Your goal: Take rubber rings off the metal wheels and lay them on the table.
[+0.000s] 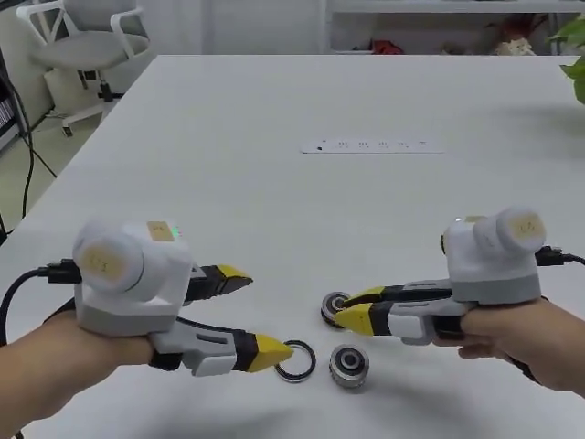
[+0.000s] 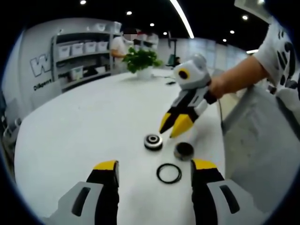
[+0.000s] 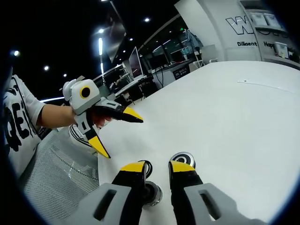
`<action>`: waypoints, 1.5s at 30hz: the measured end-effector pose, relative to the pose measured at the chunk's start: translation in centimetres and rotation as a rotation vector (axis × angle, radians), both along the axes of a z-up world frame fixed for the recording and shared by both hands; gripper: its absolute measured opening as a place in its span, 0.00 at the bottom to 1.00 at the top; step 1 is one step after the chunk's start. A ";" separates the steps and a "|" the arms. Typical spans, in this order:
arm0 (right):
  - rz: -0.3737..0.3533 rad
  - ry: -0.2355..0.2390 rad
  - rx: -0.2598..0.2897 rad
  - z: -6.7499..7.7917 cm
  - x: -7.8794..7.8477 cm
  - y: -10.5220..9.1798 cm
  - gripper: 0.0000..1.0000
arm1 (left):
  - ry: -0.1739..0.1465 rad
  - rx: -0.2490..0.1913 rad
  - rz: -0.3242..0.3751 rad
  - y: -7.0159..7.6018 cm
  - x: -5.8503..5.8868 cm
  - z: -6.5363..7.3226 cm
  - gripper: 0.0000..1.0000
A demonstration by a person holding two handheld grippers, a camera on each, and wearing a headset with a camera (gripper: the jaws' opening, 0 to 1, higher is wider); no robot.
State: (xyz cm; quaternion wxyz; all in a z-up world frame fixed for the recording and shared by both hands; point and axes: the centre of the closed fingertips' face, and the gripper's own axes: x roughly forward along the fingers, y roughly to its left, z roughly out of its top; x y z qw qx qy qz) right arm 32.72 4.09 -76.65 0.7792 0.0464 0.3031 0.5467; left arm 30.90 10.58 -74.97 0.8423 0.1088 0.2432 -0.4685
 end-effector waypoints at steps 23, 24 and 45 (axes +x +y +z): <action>-0.077 -0.039 -0.039 -1.4 2.6 -3.5 0.18 | -0.003 -0.013 0.014 -1.2 3.5 0.2 0.58; -0.077 -0.042 -0.045 -1.6 2.7 -3.7 0.18 | -0.001 -0.013 0.013 -1.3 3.6 0.1 0.58; -0.003 -0.084 -0.084 -3.8 2.6 -2.7 0.14 | 0.015 -0.017 -0.033 -4.1 4.3 -1.9 0.46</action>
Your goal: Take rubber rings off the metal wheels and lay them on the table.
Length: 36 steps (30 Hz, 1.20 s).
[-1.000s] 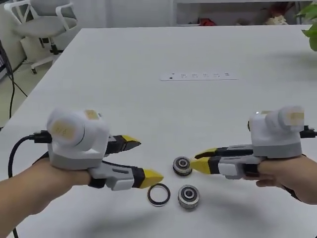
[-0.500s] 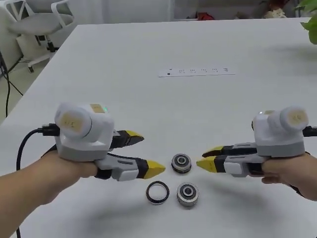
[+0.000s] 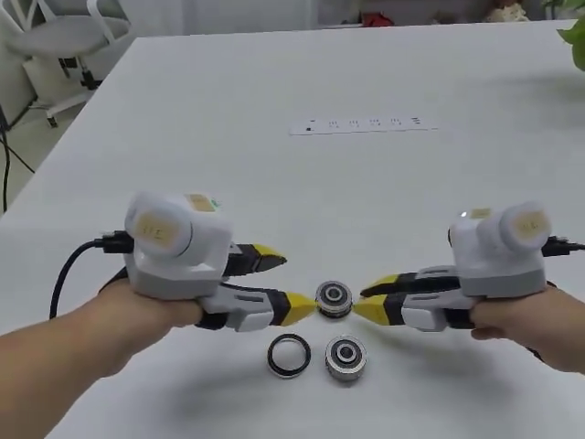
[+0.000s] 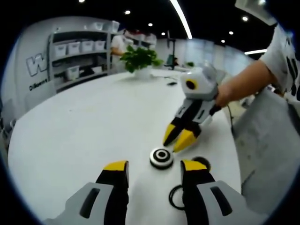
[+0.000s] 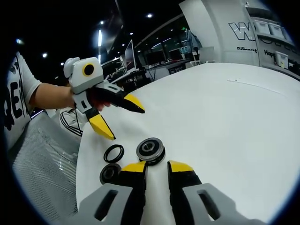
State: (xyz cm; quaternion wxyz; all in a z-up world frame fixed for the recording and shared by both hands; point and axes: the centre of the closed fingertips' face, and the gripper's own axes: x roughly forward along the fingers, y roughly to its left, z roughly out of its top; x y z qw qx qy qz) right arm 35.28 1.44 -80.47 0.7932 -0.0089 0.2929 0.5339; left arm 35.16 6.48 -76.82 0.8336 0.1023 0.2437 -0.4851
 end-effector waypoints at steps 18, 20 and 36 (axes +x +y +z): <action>0.037 -0.033 -0.016 -0.4 -0.2 0.6 0.10 | 0.026 0.003 -0.037 -2.9 0.2 -1.8 0.34; 0.036 -0.033 -0.015 -0.4 -0.2 0.6 0.10 | 0.027 0.004 -0.042 -3.1 0.2 -1.9 0.31; 0.050 -0.057 -0.031 -0.4 -0.1 0.8 0.08 | -0.013 0.027 -0.033 -3.5 0.4 -2.4 0.14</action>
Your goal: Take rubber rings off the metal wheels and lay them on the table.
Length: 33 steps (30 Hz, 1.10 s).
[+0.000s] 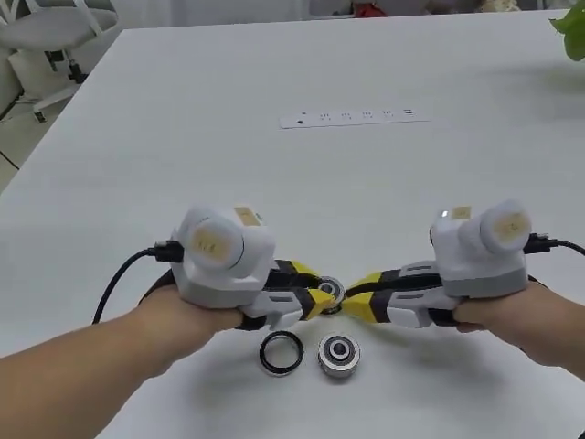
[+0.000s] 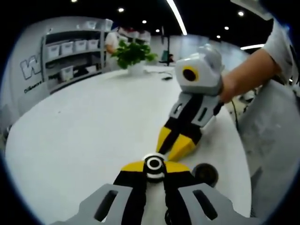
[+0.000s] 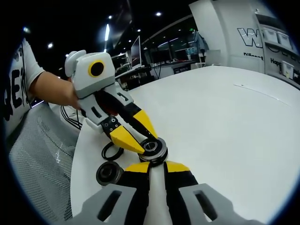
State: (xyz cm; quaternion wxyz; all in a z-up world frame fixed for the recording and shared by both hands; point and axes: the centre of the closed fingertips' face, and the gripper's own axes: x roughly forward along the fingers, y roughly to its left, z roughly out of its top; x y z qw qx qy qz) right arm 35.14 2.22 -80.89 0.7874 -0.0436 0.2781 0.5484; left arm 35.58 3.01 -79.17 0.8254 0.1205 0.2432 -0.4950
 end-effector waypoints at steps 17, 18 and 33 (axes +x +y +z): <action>-0.048 0.052 0.023 0.1 -0.2 0.1 0.00 | -0.024 0.009 0.034 0.1 0.3 -0.1 0.14; -0.059 0.061 0.030 0.1 -0.2 0.1 0.00 | -0.027 0.012 0.034 0.1 0.3 -0.1 0.14; -0.171 0.142 0.151 1.5 0.2 -0.4 0.00 | -0.043 0.043 0.026 0.1 -0.3 -0.2 0.12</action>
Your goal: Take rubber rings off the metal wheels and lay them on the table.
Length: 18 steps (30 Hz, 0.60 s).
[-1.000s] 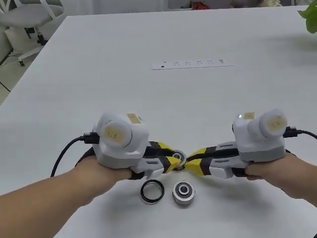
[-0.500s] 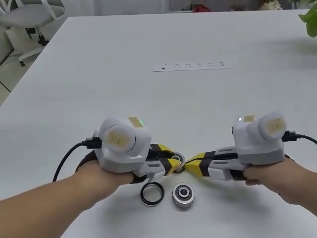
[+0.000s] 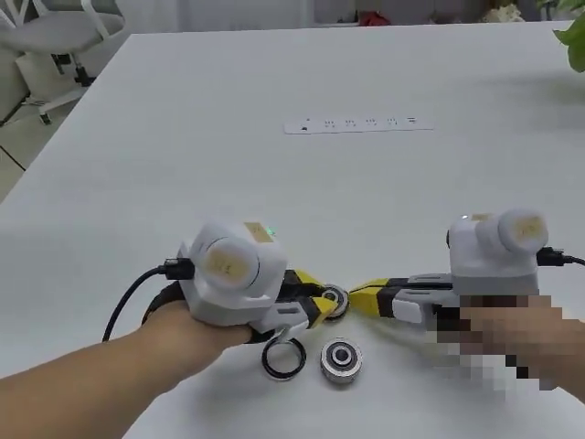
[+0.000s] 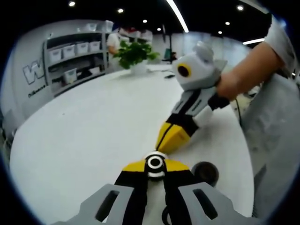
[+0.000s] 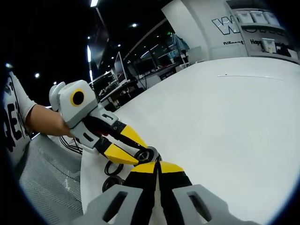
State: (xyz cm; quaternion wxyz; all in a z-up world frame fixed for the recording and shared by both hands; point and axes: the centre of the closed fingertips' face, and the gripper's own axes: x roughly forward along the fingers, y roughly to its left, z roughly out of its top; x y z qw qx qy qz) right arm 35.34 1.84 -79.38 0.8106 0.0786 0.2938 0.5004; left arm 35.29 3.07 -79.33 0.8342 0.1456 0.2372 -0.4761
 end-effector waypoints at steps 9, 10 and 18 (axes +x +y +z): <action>-0.007 0.024 0.025 0.4 -0.1 0.3 0.00 | -0.002 0.014 0.011 0.0 0.0 0.0 0.12; -0.003 0.021 0.025 0.4 -0.2 0.4 0.00 | -0.003 0.014 0.012 -0.1 0.0 0.0 0.12; 0.018 0.018 0.029 0.4 -0.3 0.6 0.00 | -0.009 0.020 0.017 -0.1 -0.1 0.0 0.12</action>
